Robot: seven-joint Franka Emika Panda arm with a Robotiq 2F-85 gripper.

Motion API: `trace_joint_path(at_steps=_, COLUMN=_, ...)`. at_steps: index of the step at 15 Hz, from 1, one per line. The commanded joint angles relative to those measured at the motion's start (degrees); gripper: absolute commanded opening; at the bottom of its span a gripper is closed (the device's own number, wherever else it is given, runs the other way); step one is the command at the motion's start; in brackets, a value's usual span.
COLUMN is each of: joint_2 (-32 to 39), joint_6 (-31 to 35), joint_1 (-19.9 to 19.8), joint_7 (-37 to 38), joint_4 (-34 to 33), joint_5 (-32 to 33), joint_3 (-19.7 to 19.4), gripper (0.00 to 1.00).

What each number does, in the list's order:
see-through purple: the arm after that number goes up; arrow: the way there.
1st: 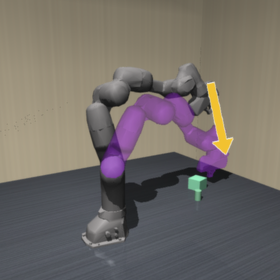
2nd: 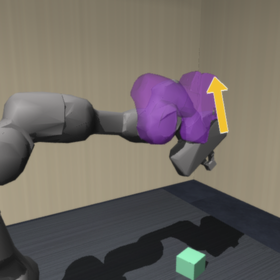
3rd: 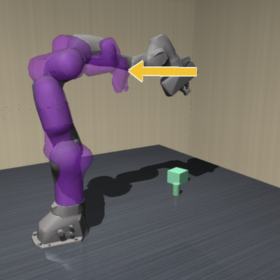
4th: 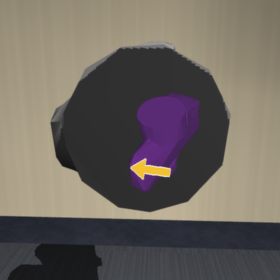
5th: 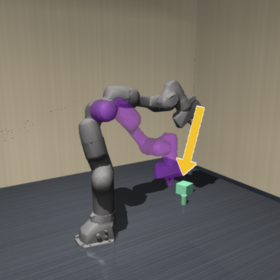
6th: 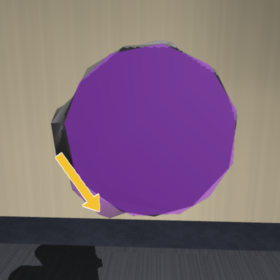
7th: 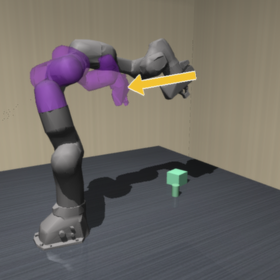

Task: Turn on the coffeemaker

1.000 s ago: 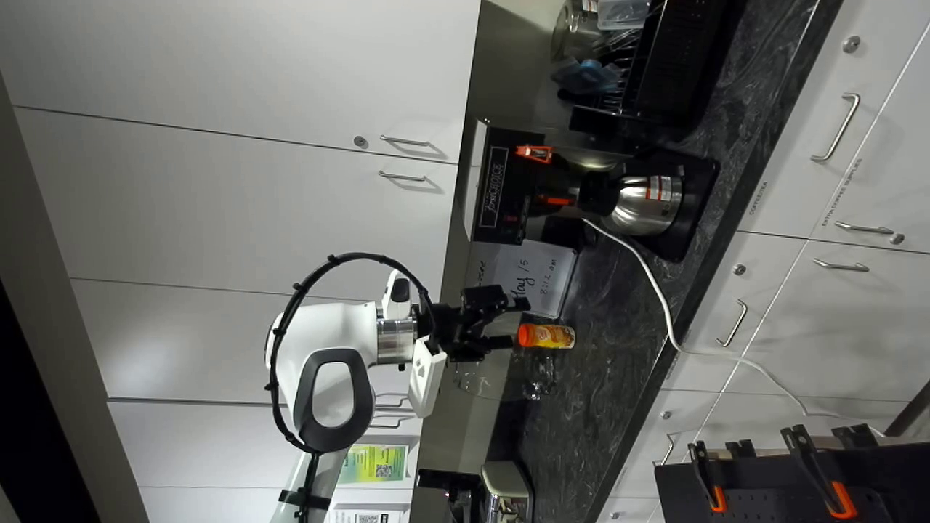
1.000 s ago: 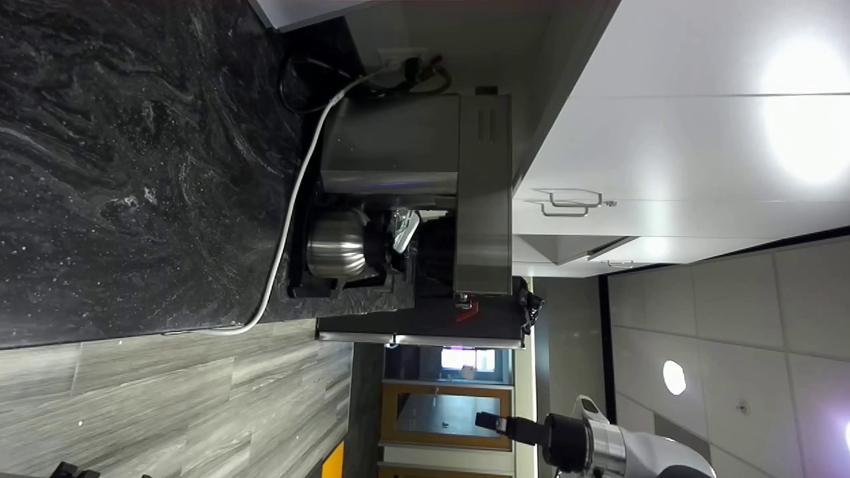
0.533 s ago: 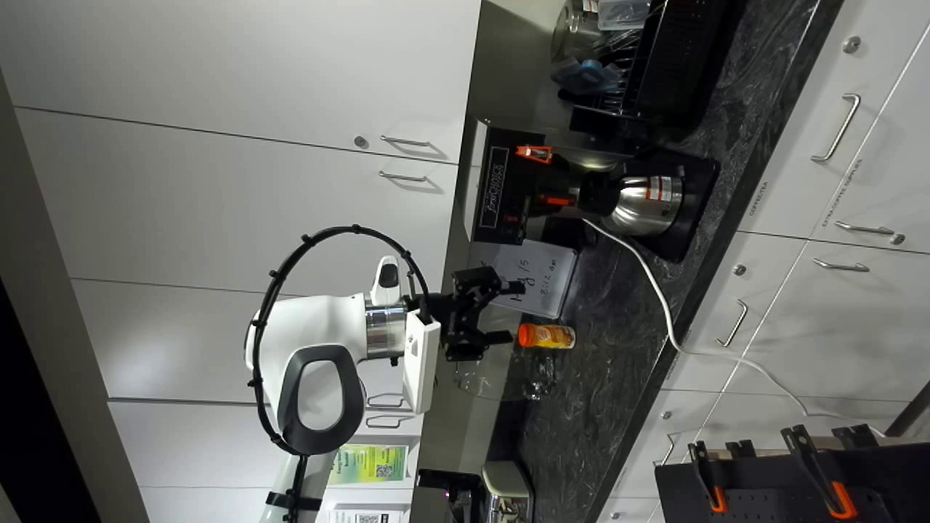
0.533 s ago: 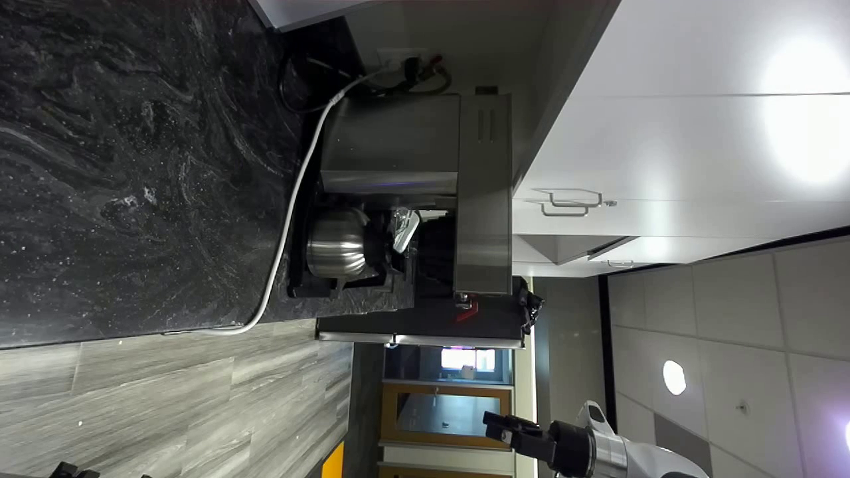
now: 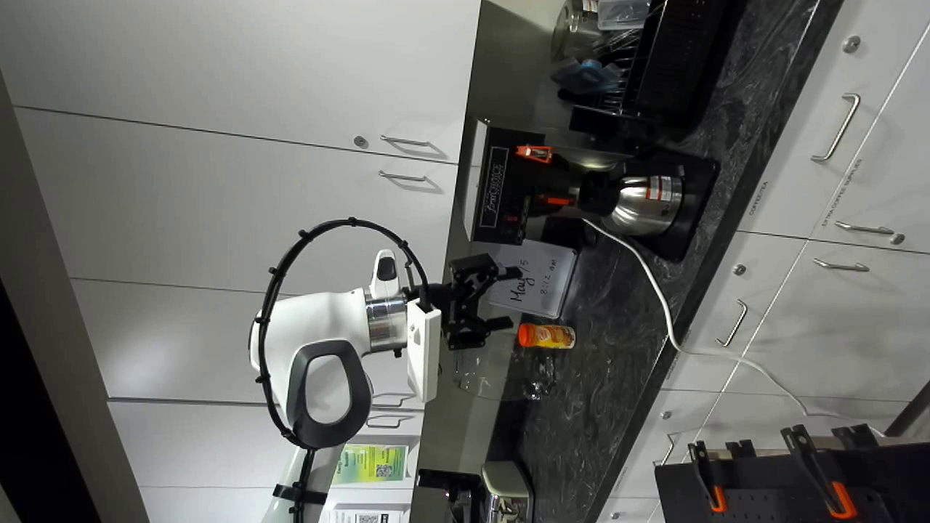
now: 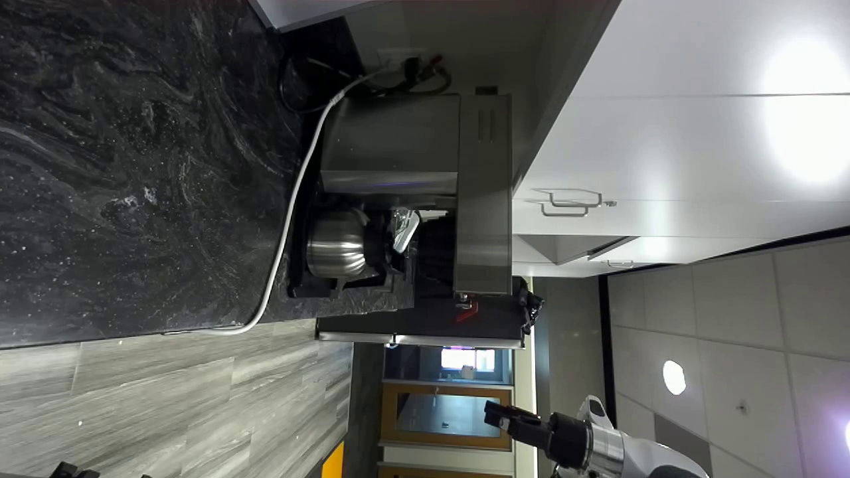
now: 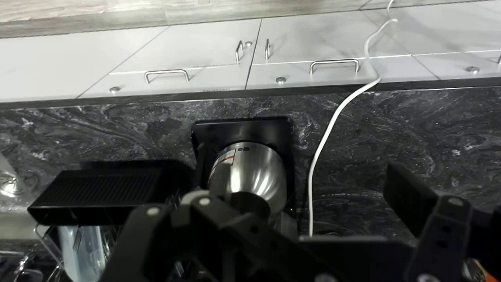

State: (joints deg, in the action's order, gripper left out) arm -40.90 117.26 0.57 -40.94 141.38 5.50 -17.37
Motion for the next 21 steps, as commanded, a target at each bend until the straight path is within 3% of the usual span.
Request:
trace_joint_path(at_steps=1, joint_2=5.0, joint_6=6.9, joint_1=0.3, joint_7=-3.3, joint_4=-1.6, joint_5=0.7, joint_3=-0.6, gripper=1.0)
trace_joint_path(at_steps=6, joint_2=12.5, joint_6=12.7, joint_1=1.5, joint_7=-10.6, joint_4=-4.5, joint_5=-2.2, joint_3=-2.3, gripper=1.0)
trace_joint_path(at_steps=9, joint_2=15.8, joint_6=12.6, joint_1=1.9, joint_7=-15.9, joint_4=-6.9, joint_5=-5.0, joint_3=-2.9, gripper=1.0)
trace_joint_path(at_steps=10, joint_2=13.2, joint_6=12.5, joint_1=-0.4, joint_7=-13.0, joint_4=-4.0, joint_5=-3.9, joint_3=-0.8, gripper=1.0)
trace_joint_path(at_steps=14, joint_2=14.0, joint_6=12.5, joint_1=-0.7, joint_7=-13.5, joint_4=-4.3, joint_5=-4.3, joint_3=-0.5, gripper=1.0)
trace_joint_path(at_steps=16, joint_2=13.6, joint_6=15.1, joint_1=-0.6, joint_7=-13.1, joint_4=-3.4, joint_5=-4.6, joint_3=-0.2, gripper=0.74)
trace_joint_path(at_steps=21, joint_2=15.1, joint_6=19.3, joint_1=0.9, joint_7=-13.1, joint_4=-3.8, joint_5=-7.9, joint_3=0.5, gripper=0.35)
